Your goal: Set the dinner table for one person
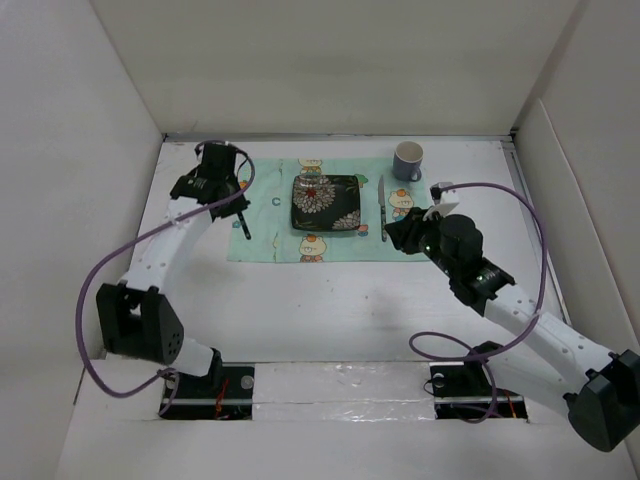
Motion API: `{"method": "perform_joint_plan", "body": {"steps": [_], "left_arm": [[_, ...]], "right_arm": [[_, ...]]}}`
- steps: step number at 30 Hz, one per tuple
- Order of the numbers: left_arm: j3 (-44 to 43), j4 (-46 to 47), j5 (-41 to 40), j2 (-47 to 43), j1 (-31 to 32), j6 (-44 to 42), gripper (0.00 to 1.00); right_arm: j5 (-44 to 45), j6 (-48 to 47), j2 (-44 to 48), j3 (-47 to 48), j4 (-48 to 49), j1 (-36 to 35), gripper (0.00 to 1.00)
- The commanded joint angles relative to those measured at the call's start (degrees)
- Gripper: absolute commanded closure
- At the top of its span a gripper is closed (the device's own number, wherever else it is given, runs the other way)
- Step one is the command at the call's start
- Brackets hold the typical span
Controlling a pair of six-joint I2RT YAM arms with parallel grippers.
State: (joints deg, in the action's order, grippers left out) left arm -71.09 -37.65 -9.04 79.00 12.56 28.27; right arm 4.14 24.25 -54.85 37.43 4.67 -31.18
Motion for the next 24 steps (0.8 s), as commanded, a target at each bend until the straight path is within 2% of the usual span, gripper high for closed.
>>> {"method": "perform_joint_plan", "body": {"steps": [1,3,6,7,9,11,24], "left_arm": [[-8.3,4.1,1.5,8.3,1.8,-5.8,1.0],[-13.2,6.4,3.1,13.6,1.9,-7.4,1.0],[-19.5,6.2,0.3,21.7,2.4,-9.5,1.0],[-21.3,5.0,-3.8,24.0,2.4,-10.4,1.0],[-25.1,2.3,-6.8,29.3,2.4,-11.7,1.0],[-26.0,2.1,-9.1,31.3,2.9,-12.4,1.0],[-27.8,5.4,-1.1,38.7,3.5,-14.8,1.0]], "right_arm": [[-1.0,0.0,-0.3,0.1,3.2,-0.3,0.64],[0.7,-0.1,-0.6,-0.1,3.1,-0.3,0.64],[-0.5,-0.1,-0.8,0.0,3.2,-0.3,0.64],[-0.3,-0.1,-0.9,0.0,3.0,-0.3,0.64],[1.6,-0.1,-0.8,-0.3,2.9,-0.8,0.64],[1.2,0.1,-1.3,-0.4,3.9,-0.8,0.64],[1.3,0.3,-3.7,0.7,3.2,-1.9,0.64]]}}
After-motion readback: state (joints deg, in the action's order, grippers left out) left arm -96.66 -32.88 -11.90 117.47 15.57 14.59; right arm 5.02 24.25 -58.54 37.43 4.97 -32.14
